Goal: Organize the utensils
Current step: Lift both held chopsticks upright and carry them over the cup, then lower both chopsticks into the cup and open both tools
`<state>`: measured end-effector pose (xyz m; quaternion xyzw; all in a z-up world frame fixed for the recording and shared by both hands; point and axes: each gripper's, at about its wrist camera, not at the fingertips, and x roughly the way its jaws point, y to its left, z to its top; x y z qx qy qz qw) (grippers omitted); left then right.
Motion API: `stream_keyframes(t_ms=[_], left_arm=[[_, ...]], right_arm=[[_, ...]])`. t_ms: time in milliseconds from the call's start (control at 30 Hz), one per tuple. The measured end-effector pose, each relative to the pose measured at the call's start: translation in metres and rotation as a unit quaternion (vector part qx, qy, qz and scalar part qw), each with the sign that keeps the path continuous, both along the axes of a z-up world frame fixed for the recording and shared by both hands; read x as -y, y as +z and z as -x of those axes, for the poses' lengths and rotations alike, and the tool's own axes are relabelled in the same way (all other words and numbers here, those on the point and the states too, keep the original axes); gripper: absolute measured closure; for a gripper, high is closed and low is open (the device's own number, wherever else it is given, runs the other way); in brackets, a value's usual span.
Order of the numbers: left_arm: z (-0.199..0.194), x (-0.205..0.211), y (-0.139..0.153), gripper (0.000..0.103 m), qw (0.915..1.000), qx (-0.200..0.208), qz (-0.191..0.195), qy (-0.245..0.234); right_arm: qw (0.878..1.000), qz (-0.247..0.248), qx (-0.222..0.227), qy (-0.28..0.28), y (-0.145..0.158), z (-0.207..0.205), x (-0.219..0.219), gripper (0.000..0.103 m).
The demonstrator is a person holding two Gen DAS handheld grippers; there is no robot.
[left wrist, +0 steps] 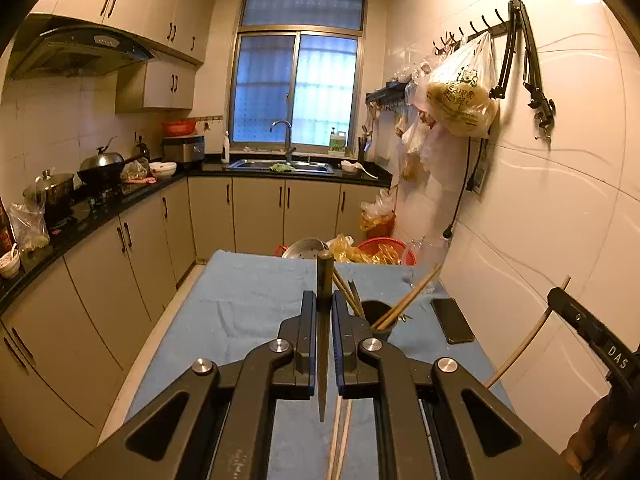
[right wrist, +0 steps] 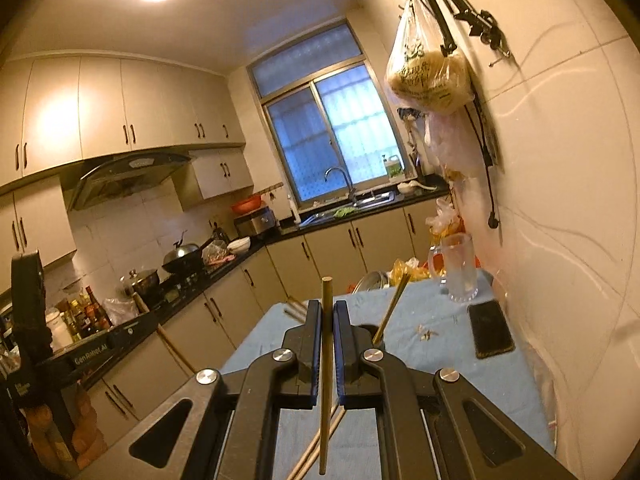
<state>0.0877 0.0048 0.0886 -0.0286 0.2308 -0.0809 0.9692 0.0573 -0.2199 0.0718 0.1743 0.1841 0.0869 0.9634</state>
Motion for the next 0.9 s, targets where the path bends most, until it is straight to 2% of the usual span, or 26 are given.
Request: stream_keyframes(t_ms=[467, 900], left_arm=[[-0.032, 0.01, 0.009, 0.096, 0.9999, 0.005, 0.0, -0.016], [-0.085, 0.014, 0.026, 0.096, 0.9982, 0.016, 0.045, -0.038]], right_arm=[[1.0, 0.001, 0.006, -0.01, 0.015, -0.038, 0.003, 0.096], [0.999, -0.005, 0.019, -0.049, 0.021, -0.088, 0.018, 0.096]])
